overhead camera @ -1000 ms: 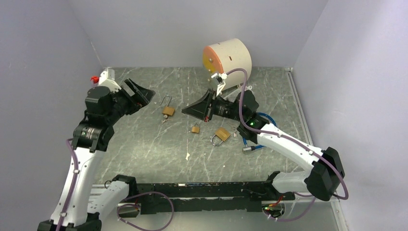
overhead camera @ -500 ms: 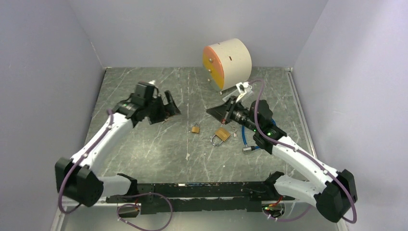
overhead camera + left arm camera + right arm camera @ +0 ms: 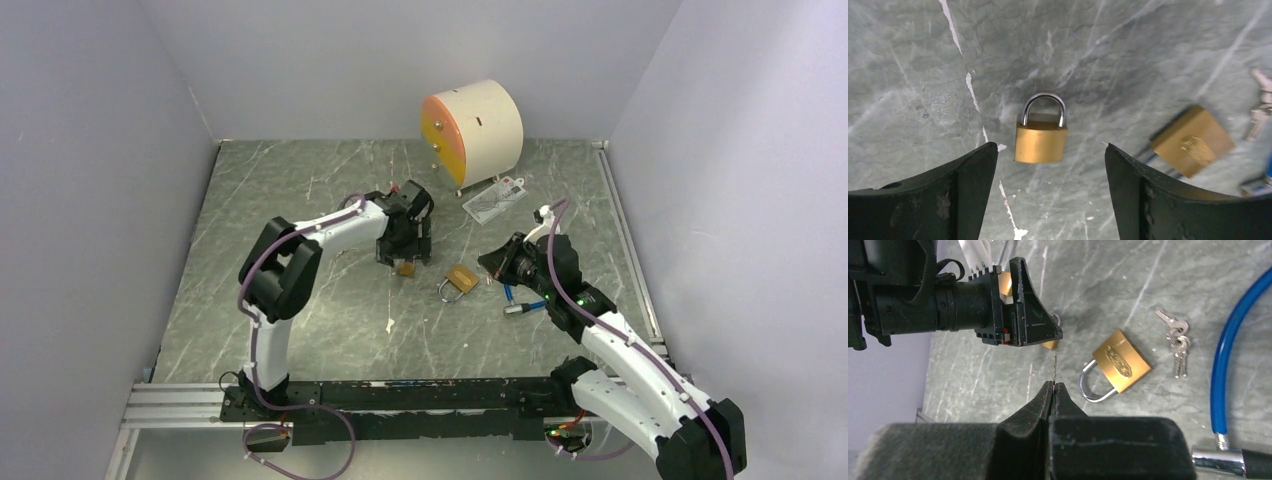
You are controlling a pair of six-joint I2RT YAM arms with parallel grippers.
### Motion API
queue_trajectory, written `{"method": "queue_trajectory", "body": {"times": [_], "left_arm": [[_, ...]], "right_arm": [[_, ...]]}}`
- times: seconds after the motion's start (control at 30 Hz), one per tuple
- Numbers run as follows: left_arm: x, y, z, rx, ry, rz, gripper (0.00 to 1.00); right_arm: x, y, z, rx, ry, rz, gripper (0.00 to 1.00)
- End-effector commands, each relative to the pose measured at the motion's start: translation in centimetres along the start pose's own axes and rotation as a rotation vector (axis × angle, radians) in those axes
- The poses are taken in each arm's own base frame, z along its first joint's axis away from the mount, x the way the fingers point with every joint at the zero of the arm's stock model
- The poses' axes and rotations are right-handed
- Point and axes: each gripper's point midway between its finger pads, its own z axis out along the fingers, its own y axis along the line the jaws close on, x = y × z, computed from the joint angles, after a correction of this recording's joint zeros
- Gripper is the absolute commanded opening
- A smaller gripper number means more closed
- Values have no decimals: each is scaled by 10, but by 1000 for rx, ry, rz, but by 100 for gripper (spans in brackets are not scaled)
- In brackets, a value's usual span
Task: Unlock with the key
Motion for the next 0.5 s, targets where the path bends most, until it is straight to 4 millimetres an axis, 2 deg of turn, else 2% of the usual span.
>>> {"method": "queue_trajectory", "body": {"times": [0.0, 0.17, 0.3, 0.47], "left_arm": [[2, 11, 9, -90, 10, 45, 81], [10, 12, 20, -98, 46, 49, 75], [24, 7, 24, -87, 81, 52, 62], [39, 13, 27, -155, 125, 36, 61]], "right_arm": [[7, -14, -1, 28, 4, 12, 0], [13, -22, 2, 42, 22, -9, 0], [17, -24, 5, 33, 31, -10, 0], [17, -21, 6, 12, 35, -20, 0]]}}
